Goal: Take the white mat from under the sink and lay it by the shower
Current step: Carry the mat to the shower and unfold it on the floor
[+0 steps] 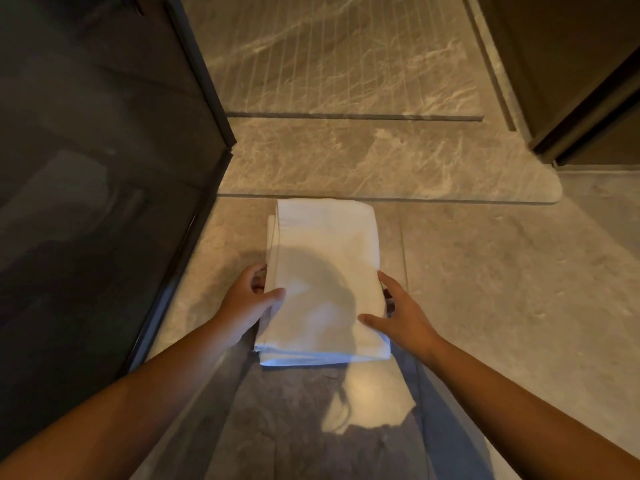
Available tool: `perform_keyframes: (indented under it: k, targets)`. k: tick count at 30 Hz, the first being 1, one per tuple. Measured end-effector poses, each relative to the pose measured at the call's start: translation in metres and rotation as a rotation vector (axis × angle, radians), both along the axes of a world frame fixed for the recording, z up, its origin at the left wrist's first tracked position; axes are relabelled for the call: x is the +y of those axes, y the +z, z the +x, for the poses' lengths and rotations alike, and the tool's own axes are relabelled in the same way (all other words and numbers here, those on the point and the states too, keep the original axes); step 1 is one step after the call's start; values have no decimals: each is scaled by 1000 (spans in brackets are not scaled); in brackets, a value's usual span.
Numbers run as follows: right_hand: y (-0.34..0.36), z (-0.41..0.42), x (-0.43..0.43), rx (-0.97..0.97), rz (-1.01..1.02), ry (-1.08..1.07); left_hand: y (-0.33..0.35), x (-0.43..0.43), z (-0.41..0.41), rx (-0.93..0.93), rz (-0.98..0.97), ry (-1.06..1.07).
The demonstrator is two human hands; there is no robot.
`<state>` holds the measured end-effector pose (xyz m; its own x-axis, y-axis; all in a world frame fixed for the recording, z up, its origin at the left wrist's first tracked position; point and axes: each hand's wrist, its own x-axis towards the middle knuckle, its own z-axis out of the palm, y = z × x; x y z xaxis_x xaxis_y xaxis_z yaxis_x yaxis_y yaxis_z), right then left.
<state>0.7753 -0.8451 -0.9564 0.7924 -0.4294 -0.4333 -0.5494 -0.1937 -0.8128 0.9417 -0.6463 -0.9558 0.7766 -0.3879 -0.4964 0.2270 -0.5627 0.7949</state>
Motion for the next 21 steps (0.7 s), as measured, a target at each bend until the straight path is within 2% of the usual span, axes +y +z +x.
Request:
perform_keyframes:
  k: [10, 18, 21]
  targets:
    - [-6, 16, 10, -62, 83, 23, 4, 27, 7, 152, -119, 138]
    - [-1, 14, 13, -47, 151, 2, 12, 13, -2, 85, -105, 146]
    - [8, 16, 12, -72, 81, -52, 26, 10, -6, 86, -153, 172]
